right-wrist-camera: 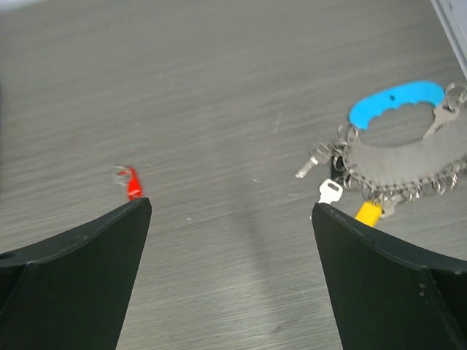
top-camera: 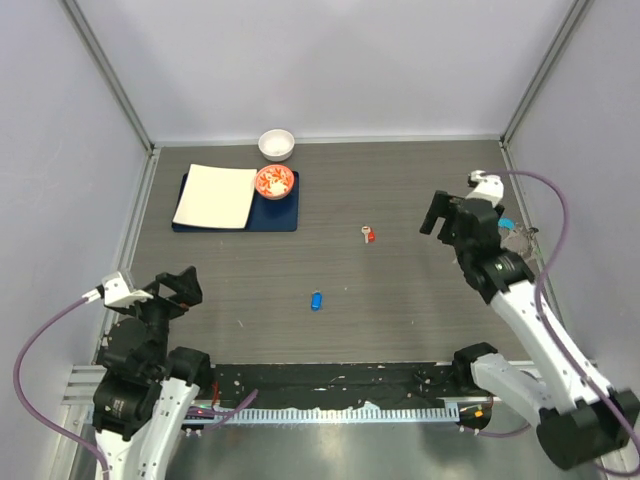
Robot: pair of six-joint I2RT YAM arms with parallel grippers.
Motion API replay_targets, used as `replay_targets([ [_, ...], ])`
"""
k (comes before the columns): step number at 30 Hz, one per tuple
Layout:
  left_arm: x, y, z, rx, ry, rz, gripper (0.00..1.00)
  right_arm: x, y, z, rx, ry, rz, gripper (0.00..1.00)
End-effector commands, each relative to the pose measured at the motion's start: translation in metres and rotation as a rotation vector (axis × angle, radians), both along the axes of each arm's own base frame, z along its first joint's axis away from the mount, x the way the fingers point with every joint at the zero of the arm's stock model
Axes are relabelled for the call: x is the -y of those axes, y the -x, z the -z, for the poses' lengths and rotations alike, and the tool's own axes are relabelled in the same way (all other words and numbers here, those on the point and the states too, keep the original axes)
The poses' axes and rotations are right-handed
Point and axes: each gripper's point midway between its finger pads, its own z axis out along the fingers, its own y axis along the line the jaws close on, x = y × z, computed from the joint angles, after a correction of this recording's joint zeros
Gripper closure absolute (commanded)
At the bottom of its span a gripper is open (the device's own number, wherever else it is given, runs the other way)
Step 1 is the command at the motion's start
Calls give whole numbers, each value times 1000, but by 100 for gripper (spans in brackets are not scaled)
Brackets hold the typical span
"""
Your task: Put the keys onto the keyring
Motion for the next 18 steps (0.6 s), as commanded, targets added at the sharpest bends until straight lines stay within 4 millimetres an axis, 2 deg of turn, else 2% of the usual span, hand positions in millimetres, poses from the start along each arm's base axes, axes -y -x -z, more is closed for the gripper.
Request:
replay_targets([
  [1, -2, 9, -7, 50, 25, 6, 0, 19, -28, 31, -139, 65, 160, 0],
  [3, -1, 9, -7, 47, 24, 15, 0, 32, -42, 38, -173, 44, 205, 0],
  [5, 2, 9, -6, 45, 22, 34, 0, 43, -58, 58, -232, -13, 272, 0],
  [6, 3, 9, -6, 44, 22, 40, 0, 59, -63, 66, -256, -43, 322, 0],
  [7, 5, 9, -6, 42, 21, 52, 0, 64, -72, 76, -281, -50, 340, 0],
  [10, 9, 9, -6, 43, 21, 80, 0, 85, -89, 87, -285, -74, 411, 0],
  [12, 10, 10, -6, 42, 21, 91, 0, 98, -98, 107, -319, -123, 426, 0],
  [13, 11, 10, -5, 40, 20, 97, 0, 102, -106, 109, -308, -135, 423, 0],
  [15, 12, 10, -5, 39, 18, 103, 0, 106, -113, 131, -357, -142, 415, 1],
  [17, 13, 10, -5, 39, 20, 107, 0, 108, -122, 138, -372, -162, 397, 1],
  [18, 13, 10, -5, 40, 19, 112, 0, 108, -123, 153, -411, -163, 387, 2],
])
